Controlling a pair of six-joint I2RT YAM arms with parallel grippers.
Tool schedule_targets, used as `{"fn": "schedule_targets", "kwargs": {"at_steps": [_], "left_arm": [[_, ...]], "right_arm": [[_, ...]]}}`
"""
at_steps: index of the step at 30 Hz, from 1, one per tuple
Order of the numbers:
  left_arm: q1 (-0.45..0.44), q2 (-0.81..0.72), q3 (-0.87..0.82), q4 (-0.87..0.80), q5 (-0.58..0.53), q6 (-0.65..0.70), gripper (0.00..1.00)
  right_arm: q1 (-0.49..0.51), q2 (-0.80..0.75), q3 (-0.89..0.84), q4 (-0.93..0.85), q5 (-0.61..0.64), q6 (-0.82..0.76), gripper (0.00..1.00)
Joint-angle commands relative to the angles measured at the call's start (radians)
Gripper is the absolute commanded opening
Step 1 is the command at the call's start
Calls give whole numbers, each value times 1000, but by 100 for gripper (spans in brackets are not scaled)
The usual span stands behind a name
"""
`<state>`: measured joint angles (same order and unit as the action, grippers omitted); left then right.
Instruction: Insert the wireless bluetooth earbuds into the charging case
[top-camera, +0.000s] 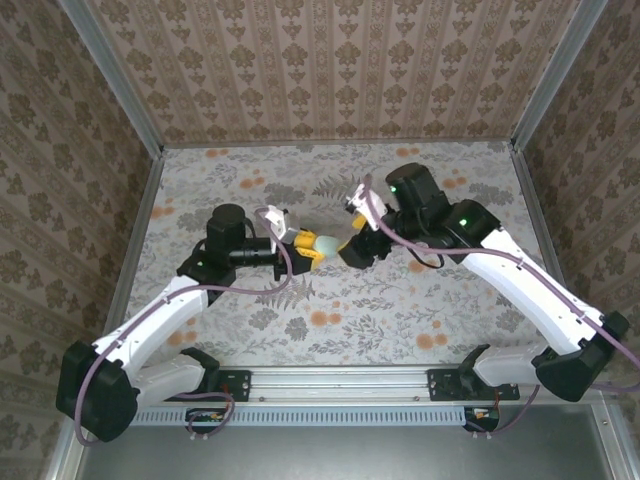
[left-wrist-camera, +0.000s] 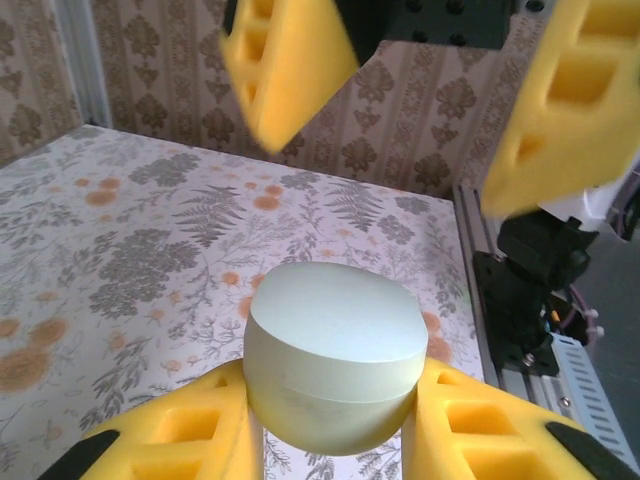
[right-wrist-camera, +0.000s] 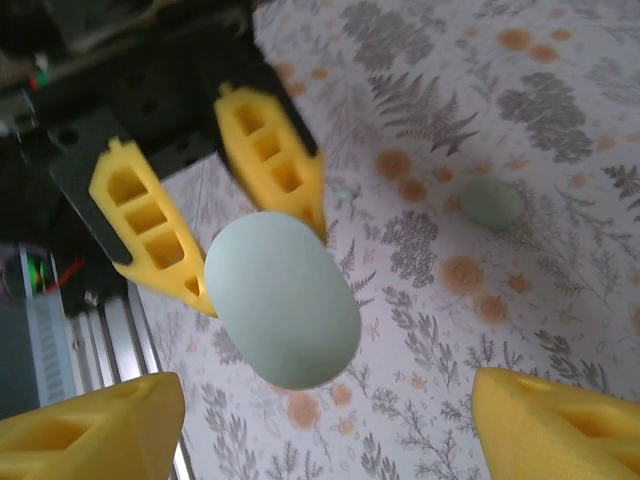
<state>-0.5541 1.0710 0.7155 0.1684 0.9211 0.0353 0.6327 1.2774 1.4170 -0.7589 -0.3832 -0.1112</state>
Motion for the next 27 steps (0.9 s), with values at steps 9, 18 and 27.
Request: {"fn": "schedule_targets", "kwargs": {"at_steps": [9,18,27], "left_arm": [[11,-67,-60,229,-98,-144,33],[11,-94,-83,319,-155,-196,33],[8,-97,-82,393,-167,-253,33]], "right_arm": [[-108,-69,-152,403,-191,746,80],[-108,-55,-220,505,-229,978,79],[-108,-37,-279,593,-266,1094,79]]}}
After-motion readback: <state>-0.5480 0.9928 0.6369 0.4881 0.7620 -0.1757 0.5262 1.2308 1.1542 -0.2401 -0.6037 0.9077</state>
